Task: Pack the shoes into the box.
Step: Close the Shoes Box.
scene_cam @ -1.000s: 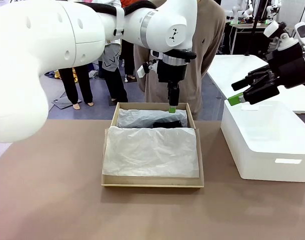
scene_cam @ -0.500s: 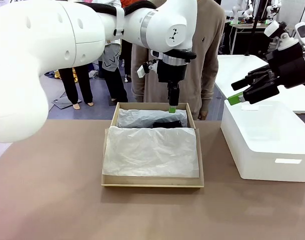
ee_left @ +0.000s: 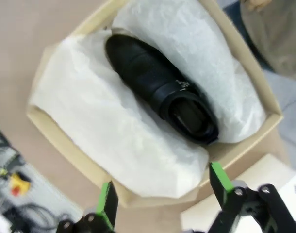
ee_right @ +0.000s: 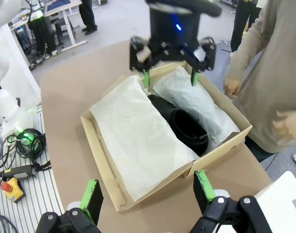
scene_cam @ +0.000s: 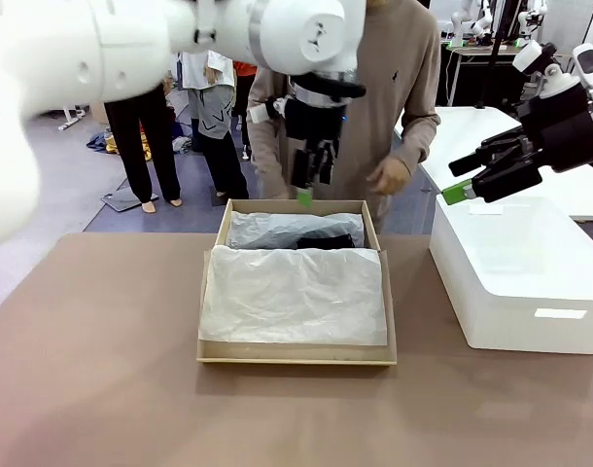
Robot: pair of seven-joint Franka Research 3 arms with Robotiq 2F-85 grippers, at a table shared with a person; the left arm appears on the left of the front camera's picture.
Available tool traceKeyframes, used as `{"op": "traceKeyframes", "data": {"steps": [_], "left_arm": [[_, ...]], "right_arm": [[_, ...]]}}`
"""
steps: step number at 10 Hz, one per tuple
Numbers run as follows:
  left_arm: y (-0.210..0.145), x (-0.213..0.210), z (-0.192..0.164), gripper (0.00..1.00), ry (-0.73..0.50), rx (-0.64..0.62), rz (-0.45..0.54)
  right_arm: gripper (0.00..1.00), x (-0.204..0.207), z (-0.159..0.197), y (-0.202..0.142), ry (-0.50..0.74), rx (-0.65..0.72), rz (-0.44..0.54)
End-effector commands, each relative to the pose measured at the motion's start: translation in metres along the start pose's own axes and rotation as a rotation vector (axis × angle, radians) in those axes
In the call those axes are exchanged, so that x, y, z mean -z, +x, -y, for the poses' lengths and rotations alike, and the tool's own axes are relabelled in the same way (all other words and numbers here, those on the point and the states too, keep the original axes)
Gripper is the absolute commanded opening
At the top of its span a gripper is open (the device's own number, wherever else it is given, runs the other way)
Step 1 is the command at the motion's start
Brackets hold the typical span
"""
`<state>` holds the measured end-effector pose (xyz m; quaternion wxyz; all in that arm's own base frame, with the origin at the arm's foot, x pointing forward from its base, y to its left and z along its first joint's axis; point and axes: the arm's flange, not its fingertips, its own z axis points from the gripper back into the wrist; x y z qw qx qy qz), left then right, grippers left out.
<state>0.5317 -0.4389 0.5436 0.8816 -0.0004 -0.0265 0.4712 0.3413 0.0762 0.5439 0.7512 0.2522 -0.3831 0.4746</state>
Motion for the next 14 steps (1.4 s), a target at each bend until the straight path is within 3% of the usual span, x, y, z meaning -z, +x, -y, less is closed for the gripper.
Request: {"op": "traceKeyframes", "data": {"steps": [1, 3, 4, 5, 6, 12, 14], "left_arm": [[0.038, -0.01, -0.042, 1.0, -0.005, 0.24, -0.068], [0.055, -0.018, -0.057, 1.0, 0.038, 0.466, -0.084], [0.057, -0.02, -0.059, 1.0, 0.043, 0.475, -0.078], [0.055, -0.019, -0.049, 1.0, -0.002, 0.32, -0.055], [0.057, -0.029, -0.044, 1.0, 0.015, 0.436, -0.07], [0.056, -0.025, -0.045, 1.0, 0.017, 0.436, -0.069], [0.072, -0.034, -0.067, 1.0, 0.033, 0.742, -0.052]], "right_arm": [[1.0, 0.003, 0.002, -0.001, 0.0, -0.031, 0.024], [1.0, 0.003, 0.002, -0.001, 0.0, -0.031, 0.024], [1.0, 0.003, 0.002, -0.001, 0.0, -0.031, 0.024], [1.0, 0.003, 0.002, -0.001, 0.0, -0.031, 0.024], [1.0, 0.003, 0.002, -0.001, 0.0, -0.031, 0.024], [1.0, 0.003, 0.002, -0.001, 0.0, -0.031, 0.024], [1.0, 0.003, 0.002, -0.001, 0.0, -0.031, 0.024]]}}
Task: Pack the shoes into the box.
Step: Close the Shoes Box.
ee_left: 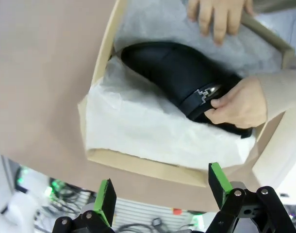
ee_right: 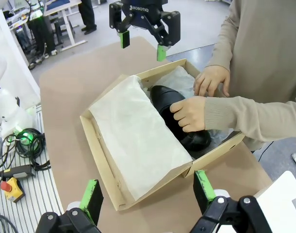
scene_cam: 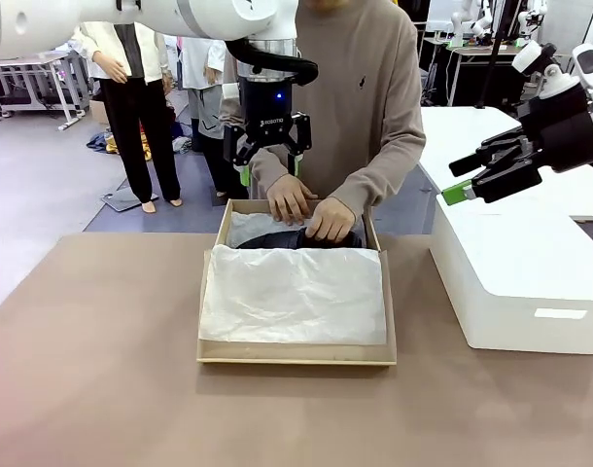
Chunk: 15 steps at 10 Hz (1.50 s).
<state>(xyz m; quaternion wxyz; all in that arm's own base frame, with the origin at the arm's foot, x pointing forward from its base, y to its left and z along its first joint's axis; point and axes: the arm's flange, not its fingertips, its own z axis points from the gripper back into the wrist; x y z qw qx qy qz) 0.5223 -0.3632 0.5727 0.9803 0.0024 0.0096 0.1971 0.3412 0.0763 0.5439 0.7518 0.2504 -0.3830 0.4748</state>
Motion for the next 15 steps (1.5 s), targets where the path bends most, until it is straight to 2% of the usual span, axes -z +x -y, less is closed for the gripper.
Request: {"op": "traceKeyframes", "data": {"steps": [1, 2, 4, 6, 8, 9, 10, 11, 15], "left_arm": [[0.001, -0.011, -0.046, 1.0, 0.004, 0.274, -0.009], [0.003, -0.014, -0.07, 1.0, 0.021, 0.35, -0.024], [0.008, -0.019, -0.116, 1.0, 0.017, 0.605, -0.041], [0.018, -0.027, -0.158, 1.0, -0.028, 0.83, -0.04], [0.032, -0.03, -0.191, 1.0, -0.116, 1.126, -0.063], [0.039, -0.03, -0.199, 1.0, -0.11, 1.146, -0.057], [0.046, -0.033, -0.198, 1.0, -0.128, 1.098, -0.042], [0.038, -0.041, -0.185, 1.0, -0.079, 1.079, -0.028], [0.038, -0.041, -0.185, 1.0, -0.079, 1.079, -0.028]], "right_arm": [[1.0, 0.003, 0.002, -0.001, 0.003, -0.03, 0.027], [1.0, 0.003, 0.002, -0.001, 0.003, -0.03, 0.027], [1.0, 0.003, 0.002, -0.001, 0.003, -0.03, 0.027], [1.0, 0.003, 0.002, -0.001, 0.003, -0.03, 0.027], [1.0, 0.003, 0.002, -0.001, 0.003, -0.03, 0.027], [1.0, 0.003, 0.002, -0.001, 0.003, -0.03, 0.027], [1.0, 0.003, 0.002, -0.001, 0.003, -0.03, 0.027], [1.0, 0.003, 0.002, -0.001, 0.003, -0.03, 0.027], [1.0, 0.003, 0.002, -0.001, 0.003, -0.03, 0.027]]}}
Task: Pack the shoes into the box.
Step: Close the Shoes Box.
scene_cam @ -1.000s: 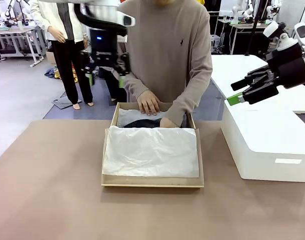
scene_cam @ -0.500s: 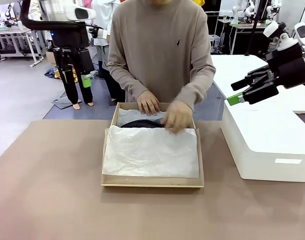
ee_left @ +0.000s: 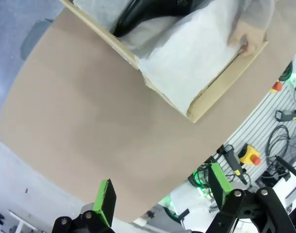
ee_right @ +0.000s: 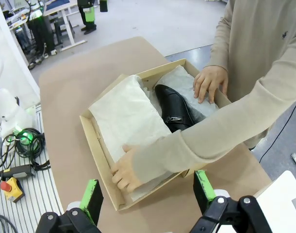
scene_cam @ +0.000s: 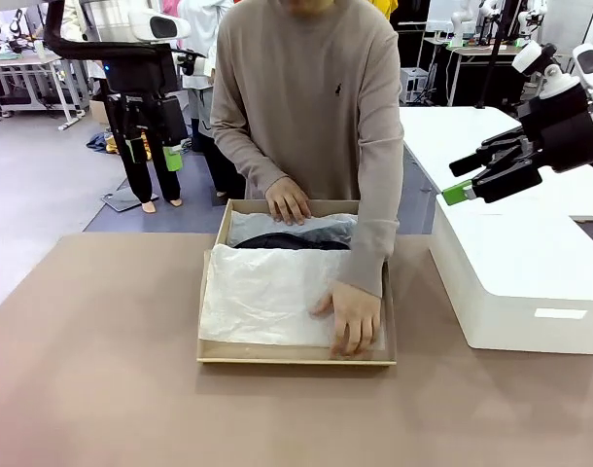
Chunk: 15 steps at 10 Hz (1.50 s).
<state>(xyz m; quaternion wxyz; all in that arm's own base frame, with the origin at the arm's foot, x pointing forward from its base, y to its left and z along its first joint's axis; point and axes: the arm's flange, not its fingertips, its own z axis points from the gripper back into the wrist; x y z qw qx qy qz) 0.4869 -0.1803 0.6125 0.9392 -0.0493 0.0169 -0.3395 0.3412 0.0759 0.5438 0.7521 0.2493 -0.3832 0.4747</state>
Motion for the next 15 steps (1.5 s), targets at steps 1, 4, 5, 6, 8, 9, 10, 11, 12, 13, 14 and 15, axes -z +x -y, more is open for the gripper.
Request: {"op": "traceKeyframes", "data": {"steps": [1, 4, 5, 6, 8, 9, 10, 11, 12, 13, 14, 15], "left_arm": [[-0.001, -0.002, -0.001, 1.0, 0.015, -0.012, -0.001], [-0.016, 0.01, -0.016, 1.0, 0.044, 0.176, -0.015], [-0.028, 0.012, -0.028, 1.0, 0.106, 0.299, -0.035], [-0.036, 0.013, -0.037, 1.0, 0.111, 0.398, -0.039], [-0.047, 0.023, -0.053, 1.0, 0.121, 0.566, 0.001], [-0.048, 0.033, -0.061, 1.0, 0.094, 0.655, 0.04], [-0.048, 0.044, -0.068, 1.0, 0.061, 0.683, 0.057], [-0.048, 0.051, -0.072, 1.0, 0.051, 0.687, 0.074], [-0.046, 0.054, -0.072, 1.0, 0.057, 0.733, 0.101], [-0.045, 0.056, -0.073, 1.0, 0.05, 0.743, 0.121], [-0.049, 0.058, -0.073, 1.0, 0.039, 0.749, 0.114], [-0.052, 0.059, -0.075, 0.81, 0.02, 0.746, 0.115]], "right_arm": [[1.0, 0.003, 0.002, -0.001, 0.005, -0.03, 0.028], [1.0, 0.003, 0.002, -0.001, 0.005, -0.03, 0.028], [1.0, 0.003, 0.002, -0.001, 0.005, -0.03, 0.028], [1.0, 0.003, 0.002, -0.001, 0.005, -0.03, 0.028], [1.0, 0.003, 0.002, -0.001, 0.005, -0.03, 0.028], [1.0, 0.003, 0.002, -0.001, 0.005, -0.03, 0.028], [1.0, 0.003, 0.002, -0.001, 0.005, -0.03, 0.028], [1.0, 0.003, 0.002, -0.001, 0.005, -0.03, 0.028], [1.0, 0.003, 0.002, -0.001, 0.005, -0.03, 0.028], [1.0, 0.003, 0.002, -0.001, 0.005, -0.03, 0.028], [1.0, 0.003, 0.002, -0.001, 0.005, -0.03, 0.028], [1.0, 0.003, 0.002, -0.001, 0.005, -0.03, 0.028]]}}
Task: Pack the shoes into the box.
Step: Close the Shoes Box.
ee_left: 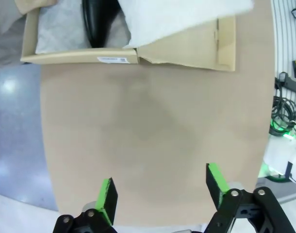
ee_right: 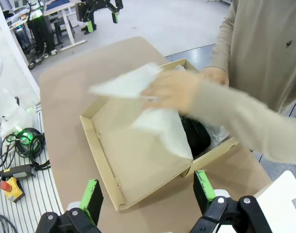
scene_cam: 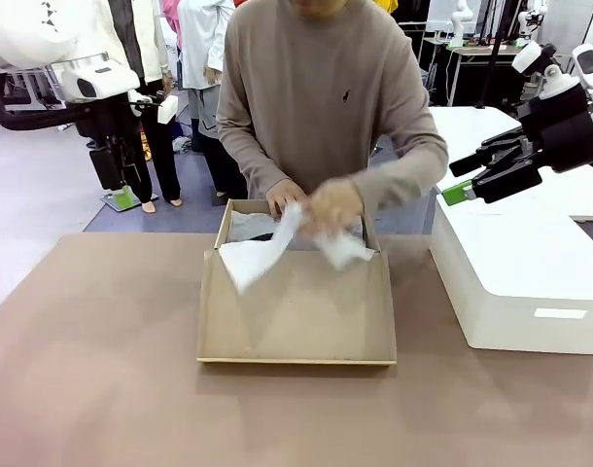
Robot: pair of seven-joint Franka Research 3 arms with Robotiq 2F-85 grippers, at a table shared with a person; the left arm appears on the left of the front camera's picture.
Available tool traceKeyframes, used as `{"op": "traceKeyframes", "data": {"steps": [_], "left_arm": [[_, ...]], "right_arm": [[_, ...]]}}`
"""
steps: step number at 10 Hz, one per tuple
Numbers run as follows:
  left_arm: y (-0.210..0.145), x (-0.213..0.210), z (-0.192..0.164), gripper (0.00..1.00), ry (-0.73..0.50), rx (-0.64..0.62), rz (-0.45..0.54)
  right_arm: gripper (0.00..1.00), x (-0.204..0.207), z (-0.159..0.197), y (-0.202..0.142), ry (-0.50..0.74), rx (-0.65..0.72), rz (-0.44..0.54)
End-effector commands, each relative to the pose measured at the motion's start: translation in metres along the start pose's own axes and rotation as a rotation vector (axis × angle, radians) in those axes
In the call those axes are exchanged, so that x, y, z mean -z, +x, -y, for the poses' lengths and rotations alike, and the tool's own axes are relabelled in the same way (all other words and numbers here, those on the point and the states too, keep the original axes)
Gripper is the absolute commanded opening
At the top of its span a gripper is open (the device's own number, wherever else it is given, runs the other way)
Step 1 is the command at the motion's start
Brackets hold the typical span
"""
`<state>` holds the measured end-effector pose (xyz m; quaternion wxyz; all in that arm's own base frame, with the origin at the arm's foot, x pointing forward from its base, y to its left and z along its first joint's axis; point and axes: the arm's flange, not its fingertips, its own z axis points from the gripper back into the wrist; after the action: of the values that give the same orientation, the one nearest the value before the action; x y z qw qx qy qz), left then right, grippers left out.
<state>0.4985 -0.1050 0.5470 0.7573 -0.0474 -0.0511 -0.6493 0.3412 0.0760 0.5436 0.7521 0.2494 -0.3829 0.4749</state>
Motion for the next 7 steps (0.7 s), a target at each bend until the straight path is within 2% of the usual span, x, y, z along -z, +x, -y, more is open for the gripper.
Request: {"op": "traceKeyframes", "data": {"steps": [1, 4, 5, 7], "left_arm": [[-0.0109, -0.0003, 0.0061, 0.62, -0.025, 0.027, 0.036], [-0.0098, -0.0022, 0.0065, 0.04, -0.021, 0.047, 0.032], [-0.0089, -0.0036, 0.0068, 0.0, -0.021, 0.047, 0.024], [-0.0081, -0.006, 0.0089, 0.0, -0.018, 0.052, 0.018]], "right_arm": [[1.0, 0.0031, 0.0022, -0.0005, 0.005, -0.03, 0.028], [1.0, 0.0031, 0.0022, -0.0005, 0.005, -0.03, 0.028], [1.0, 0.0031, 0.0022, -0.0005, 0.005, -0.03, 0.028], [1.0, 0.0031, 0.0022, -0.0005, 0.005, -0.03, 0.028]]}}
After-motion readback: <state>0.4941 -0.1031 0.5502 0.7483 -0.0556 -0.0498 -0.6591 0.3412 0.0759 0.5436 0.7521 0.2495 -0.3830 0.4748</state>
